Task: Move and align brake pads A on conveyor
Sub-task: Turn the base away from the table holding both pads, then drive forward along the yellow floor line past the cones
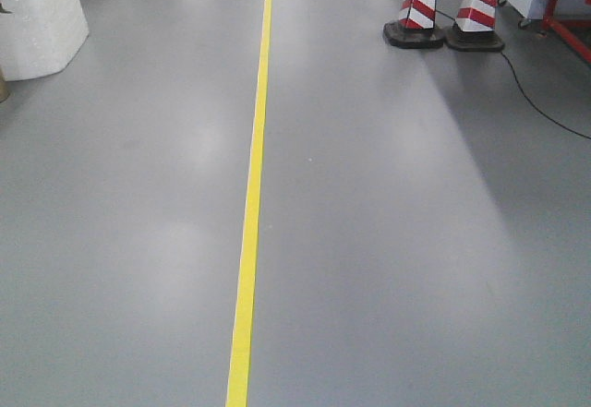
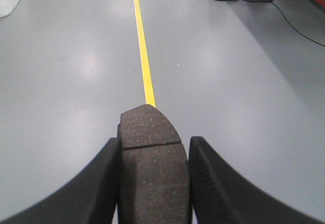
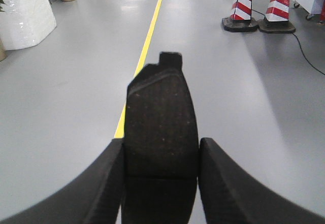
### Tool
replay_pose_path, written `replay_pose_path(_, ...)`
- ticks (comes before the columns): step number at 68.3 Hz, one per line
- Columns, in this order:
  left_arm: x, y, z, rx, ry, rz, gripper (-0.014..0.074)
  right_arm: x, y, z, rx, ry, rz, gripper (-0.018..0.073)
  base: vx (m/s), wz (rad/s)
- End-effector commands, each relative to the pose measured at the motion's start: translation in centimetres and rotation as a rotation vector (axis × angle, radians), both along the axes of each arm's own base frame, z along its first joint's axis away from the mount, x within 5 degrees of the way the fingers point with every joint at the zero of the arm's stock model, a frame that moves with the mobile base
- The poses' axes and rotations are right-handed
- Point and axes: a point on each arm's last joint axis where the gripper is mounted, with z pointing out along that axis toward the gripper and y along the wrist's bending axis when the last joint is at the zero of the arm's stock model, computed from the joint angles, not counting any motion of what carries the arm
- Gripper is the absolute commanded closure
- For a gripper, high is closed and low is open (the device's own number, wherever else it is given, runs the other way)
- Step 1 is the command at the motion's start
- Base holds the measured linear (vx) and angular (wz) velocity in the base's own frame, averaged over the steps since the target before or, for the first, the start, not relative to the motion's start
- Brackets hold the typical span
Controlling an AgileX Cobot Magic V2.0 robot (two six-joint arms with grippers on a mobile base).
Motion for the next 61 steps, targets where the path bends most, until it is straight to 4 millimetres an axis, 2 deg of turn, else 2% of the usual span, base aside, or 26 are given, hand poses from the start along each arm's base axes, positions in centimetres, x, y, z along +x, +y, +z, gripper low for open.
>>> replay_pose_path(1,0.36,-0.09,1.74,-0.024,-0.118,-0.001,0.0603,0.16,0.06,1.76,0.0,-0.12,0.008,0.0569,0.66,0.01)
replay_pose_path(61,0.34,-0.09,1.67,-0.023,-0.11,-0.002,0.0603,0.16,0.06,1.76,0.0,-0.12,0.008,0.0569,0.7,-0.05)
